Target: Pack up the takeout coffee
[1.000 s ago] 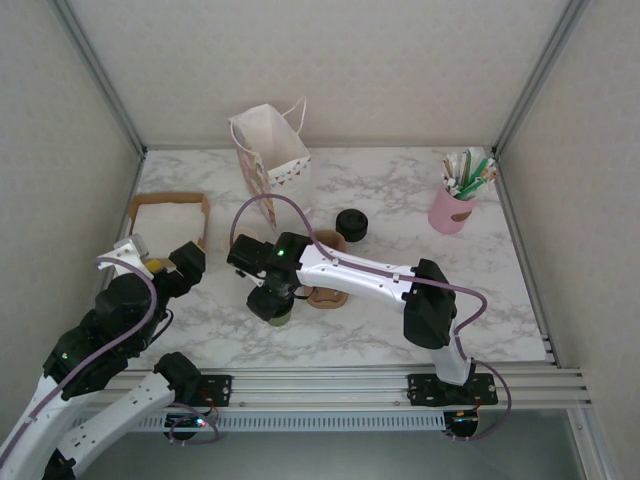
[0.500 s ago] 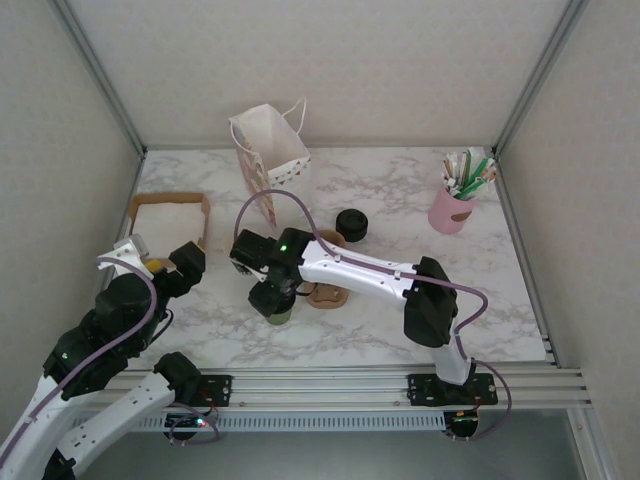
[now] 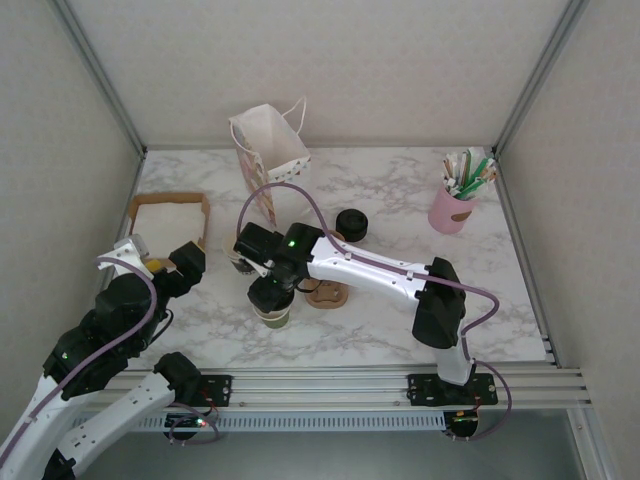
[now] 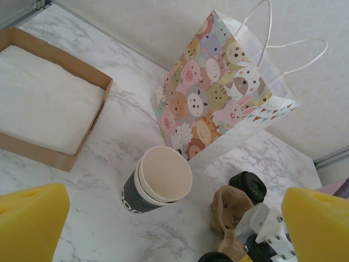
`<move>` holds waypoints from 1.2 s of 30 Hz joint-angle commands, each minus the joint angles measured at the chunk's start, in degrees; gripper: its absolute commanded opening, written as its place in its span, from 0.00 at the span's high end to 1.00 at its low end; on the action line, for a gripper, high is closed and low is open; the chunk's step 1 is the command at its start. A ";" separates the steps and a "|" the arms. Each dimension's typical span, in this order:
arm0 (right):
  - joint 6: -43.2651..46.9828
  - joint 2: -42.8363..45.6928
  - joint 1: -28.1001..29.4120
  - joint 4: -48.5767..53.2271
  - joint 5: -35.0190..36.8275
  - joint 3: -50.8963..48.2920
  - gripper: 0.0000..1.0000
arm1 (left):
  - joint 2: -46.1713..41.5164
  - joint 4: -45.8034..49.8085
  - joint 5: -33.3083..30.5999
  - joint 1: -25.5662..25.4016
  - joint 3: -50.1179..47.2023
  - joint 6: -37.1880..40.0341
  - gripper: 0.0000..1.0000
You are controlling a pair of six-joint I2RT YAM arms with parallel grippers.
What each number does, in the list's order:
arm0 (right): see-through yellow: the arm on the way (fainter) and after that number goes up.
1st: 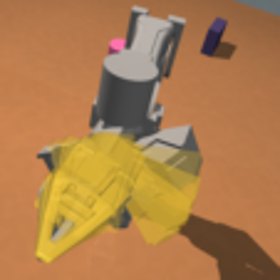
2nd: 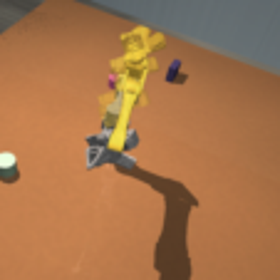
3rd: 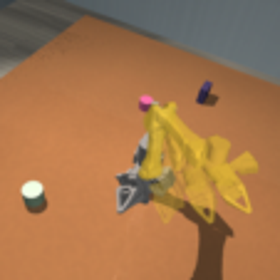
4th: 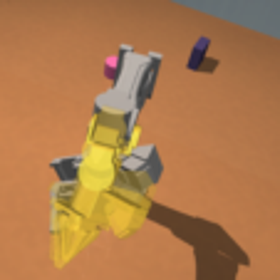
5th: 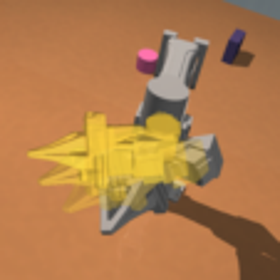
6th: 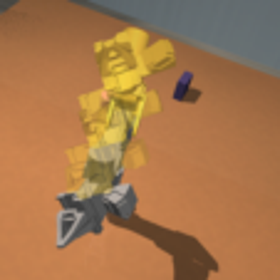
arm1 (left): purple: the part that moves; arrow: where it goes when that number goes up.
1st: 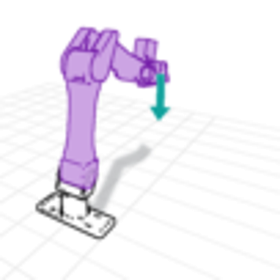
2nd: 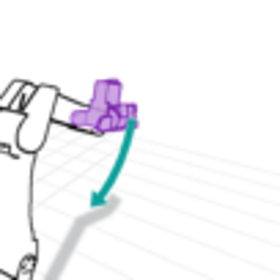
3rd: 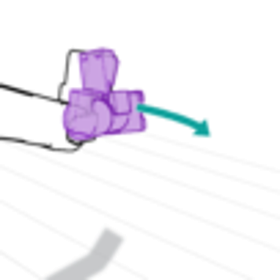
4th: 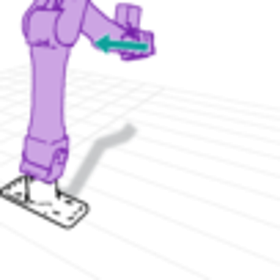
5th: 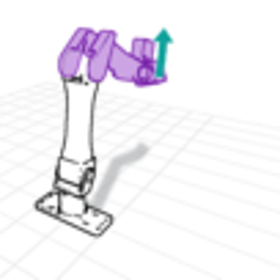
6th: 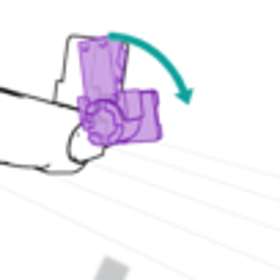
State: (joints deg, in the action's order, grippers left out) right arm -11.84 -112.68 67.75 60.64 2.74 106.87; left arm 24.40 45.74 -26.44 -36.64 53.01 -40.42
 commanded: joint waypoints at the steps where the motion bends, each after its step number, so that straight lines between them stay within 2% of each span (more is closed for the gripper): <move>1: -1.04 1.08 -0.25 -0.12 -2.03 -0.76 0.26 | -0.41 0.60 -0.64 0.43 -0.72 0.70 0.00; 15: -1.84 -0.18 -0.12 -2.19 -7.19 -3.42 0.27 | -0.32 0.57 -0.64 0.47 -0.81 0.73 0.00; 36: -1.91 -2.05 0.02 -0.57 -3.92 -0.57 0.27 | -0.49 0.76 -0.65 0.44 -0.80 0.62 0.00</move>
State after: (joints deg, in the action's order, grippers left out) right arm -13.10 -113.86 67.75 58.96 -2.61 104.38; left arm 24.40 45.74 -26.44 -36.64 52.69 -40.42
